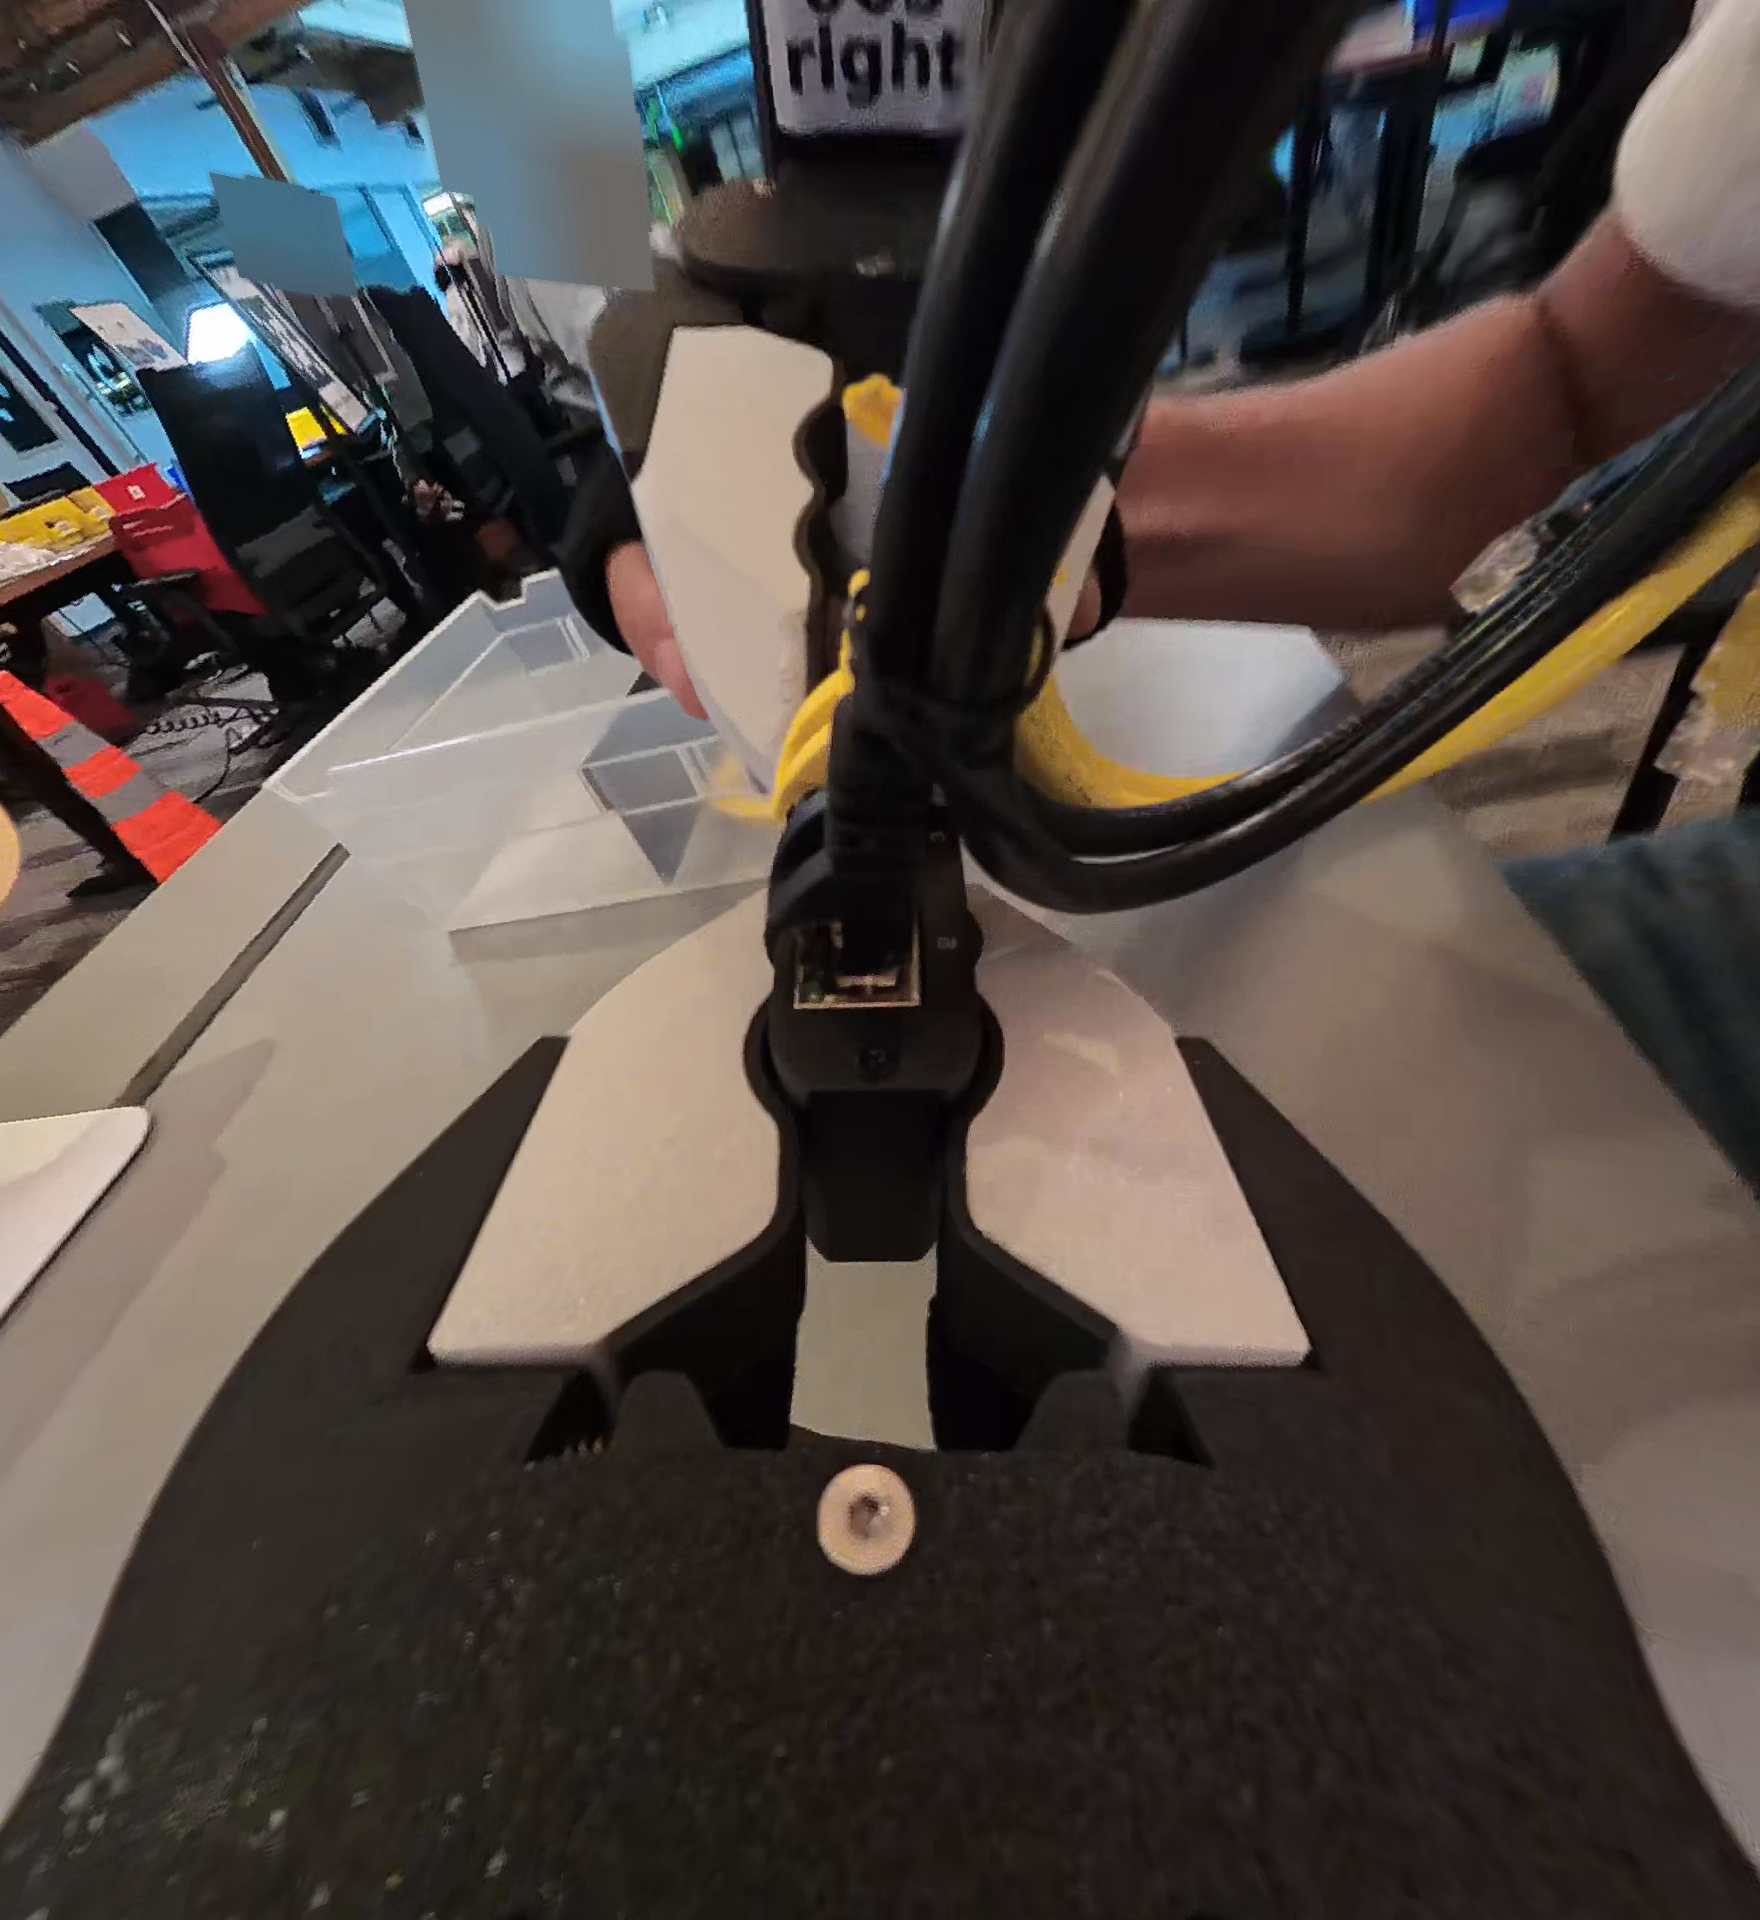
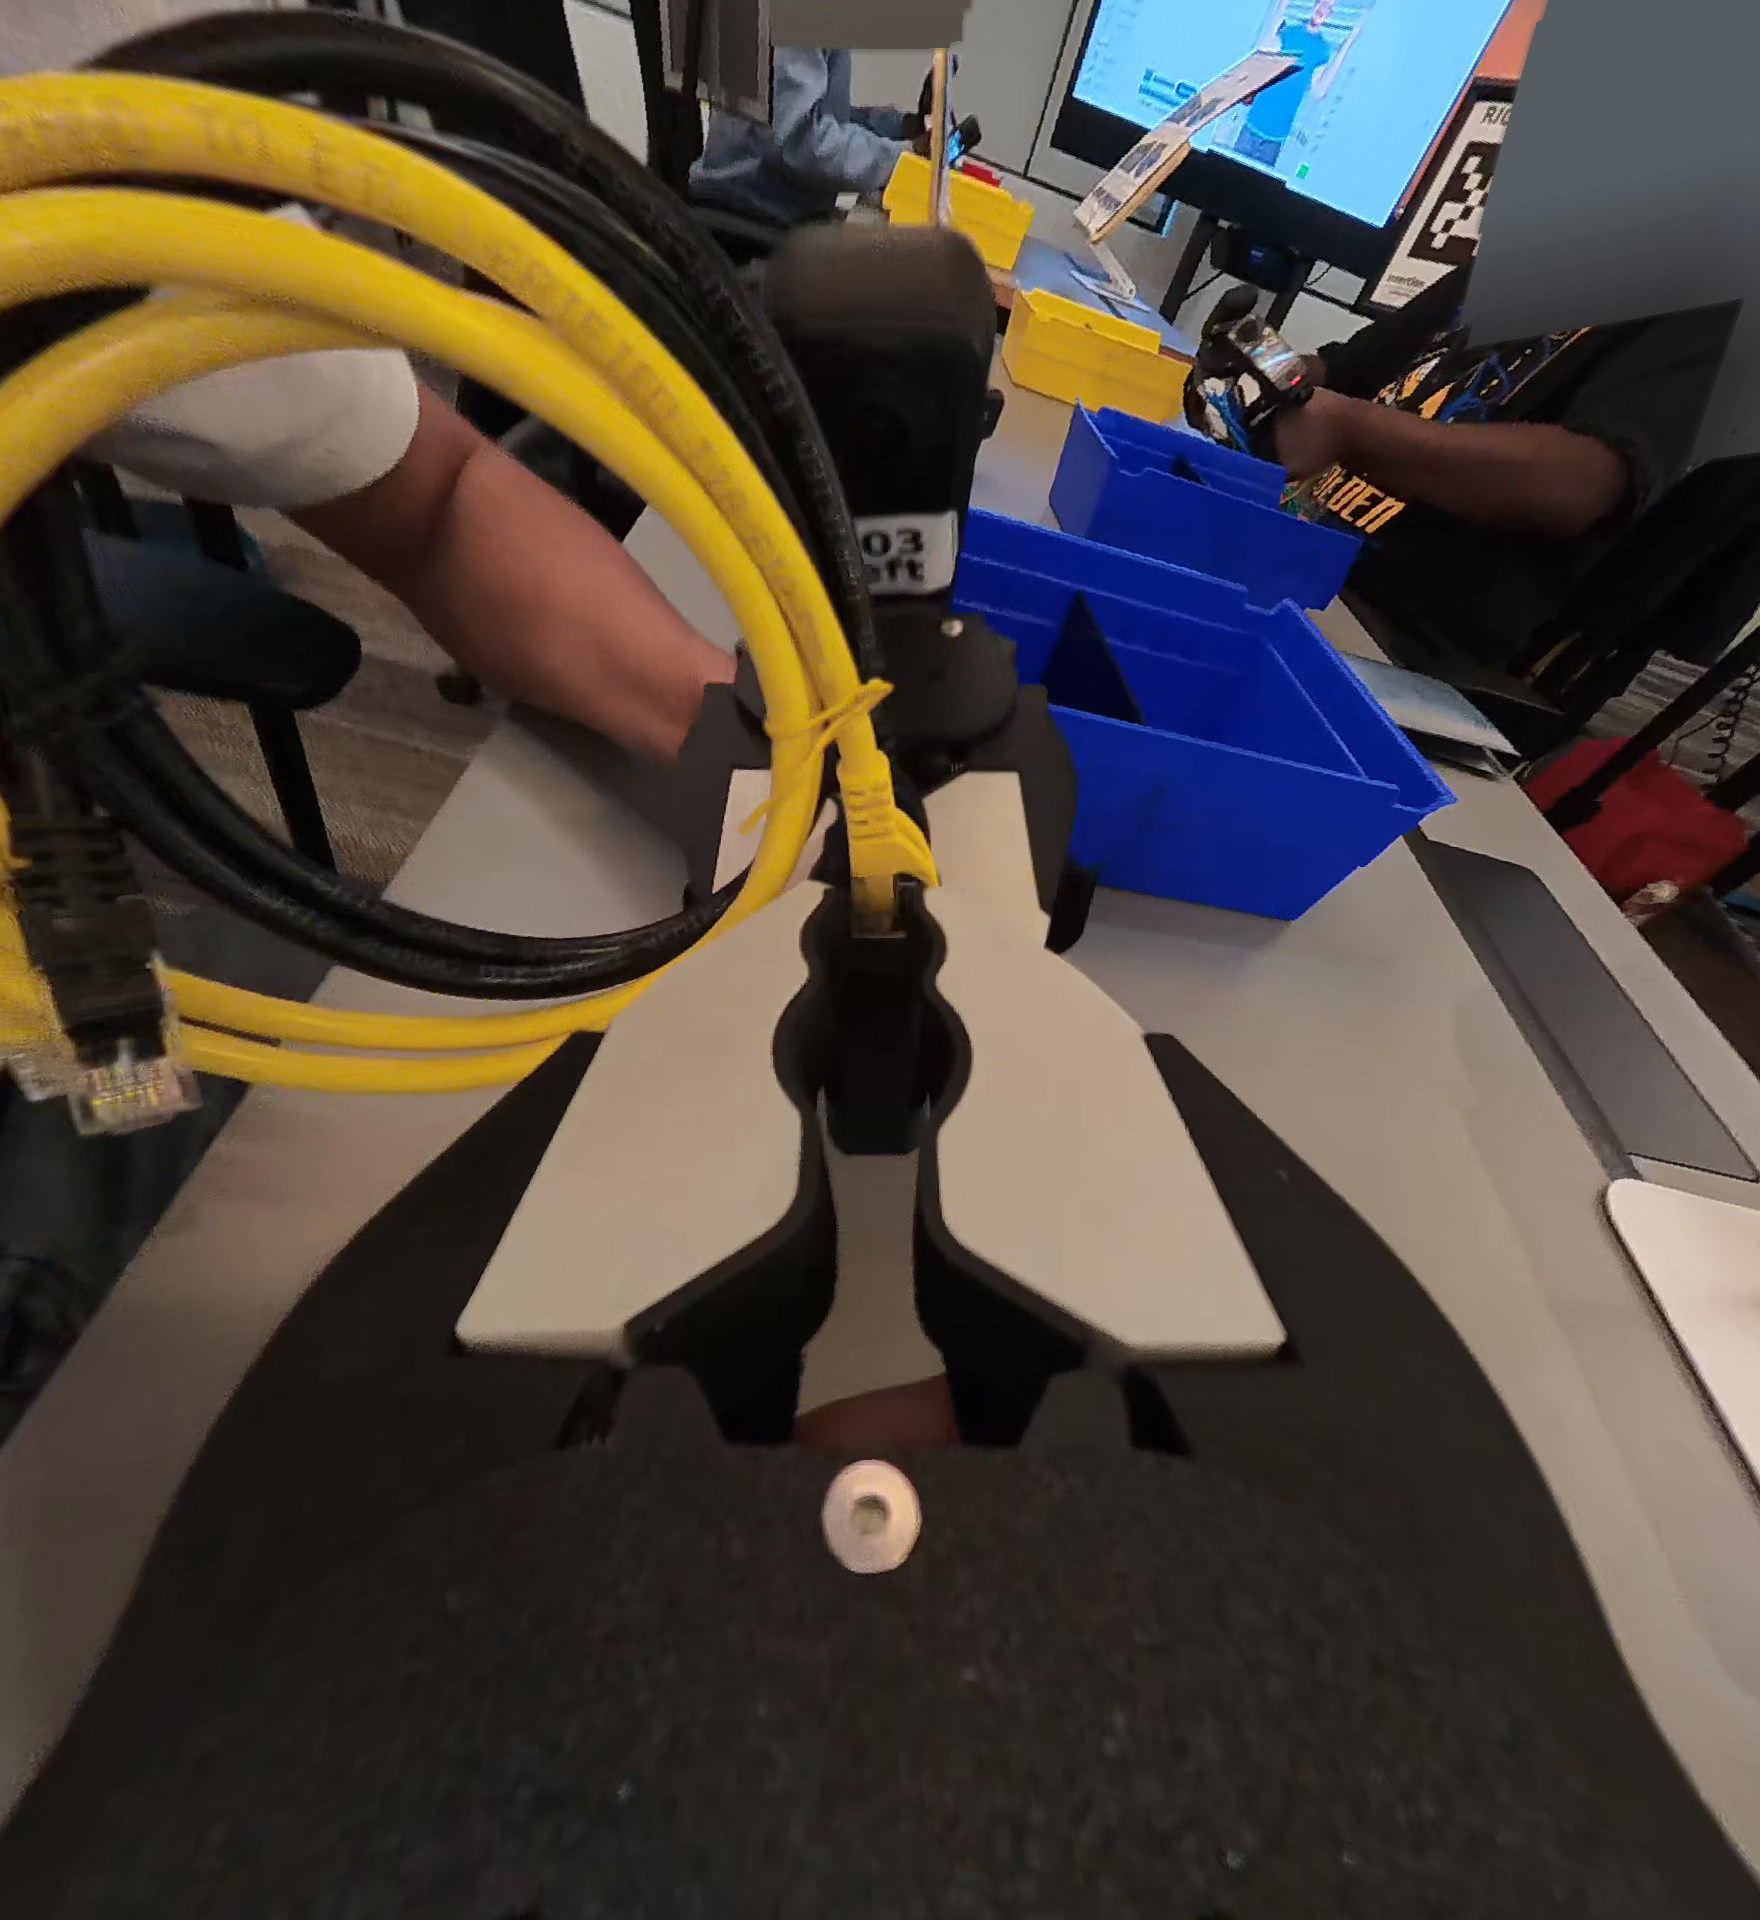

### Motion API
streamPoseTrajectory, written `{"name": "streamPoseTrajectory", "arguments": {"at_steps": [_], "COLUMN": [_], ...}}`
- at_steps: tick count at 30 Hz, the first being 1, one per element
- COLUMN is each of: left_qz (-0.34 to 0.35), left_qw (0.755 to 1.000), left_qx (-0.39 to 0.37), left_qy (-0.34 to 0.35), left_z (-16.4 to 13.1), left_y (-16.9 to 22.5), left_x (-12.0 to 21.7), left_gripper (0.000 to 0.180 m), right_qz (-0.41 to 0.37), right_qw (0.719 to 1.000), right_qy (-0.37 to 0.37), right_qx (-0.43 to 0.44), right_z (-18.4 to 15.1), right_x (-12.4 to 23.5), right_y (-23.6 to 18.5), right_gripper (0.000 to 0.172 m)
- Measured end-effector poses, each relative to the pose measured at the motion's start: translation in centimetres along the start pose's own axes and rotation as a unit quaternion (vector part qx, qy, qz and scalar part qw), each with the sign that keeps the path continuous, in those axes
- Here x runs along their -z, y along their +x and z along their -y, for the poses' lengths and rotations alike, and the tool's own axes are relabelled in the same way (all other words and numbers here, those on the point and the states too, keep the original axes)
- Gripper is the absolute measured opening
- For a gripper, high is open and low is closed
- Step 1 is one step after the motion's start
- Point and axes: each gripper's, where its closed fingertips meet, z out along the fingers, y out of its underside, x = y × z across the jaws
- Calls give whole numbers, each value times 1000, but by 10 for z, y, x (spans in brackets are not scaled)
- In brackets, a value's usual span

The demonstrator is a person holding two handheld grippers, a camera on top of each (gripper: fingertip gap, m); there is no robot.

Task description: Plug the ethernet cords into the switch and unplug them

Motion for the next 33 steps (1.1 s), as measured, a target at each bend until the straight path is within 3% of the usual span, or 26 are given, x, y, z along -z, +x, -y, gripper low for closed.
{"name": "streamPoseTrajectory", "arguments": {"at_steps": [5,8,16,25,33], "left_qz": [-23,-32,-37,-45,-69], "left_qw": [999,999,999,999,996], "left_qx": [-14,-16,-6,8,56], "left_qy": [-23,-25,-17,-3,19], "left_z": [-5,-7,-8,-4,2], "left_y": [8,12,16,16,17], "left_x": [0,-2,-6,-5,-4], "left_gripper": [25,26,25,25,26], "right_qz": [13,11,9,-18,1], "right_qw": [999,1000,999,996,999], "right_qy": [-5,-14,1,16,26], "right_qx": [33,26,45,91,31], "right_z": [-4,-8,-10,-6,-3], "right_x": [1,4,0,-2,-4], "right_y": [-9,-7,-11,-10,-10], "right_gripper": [13,27,15,14,10]}}
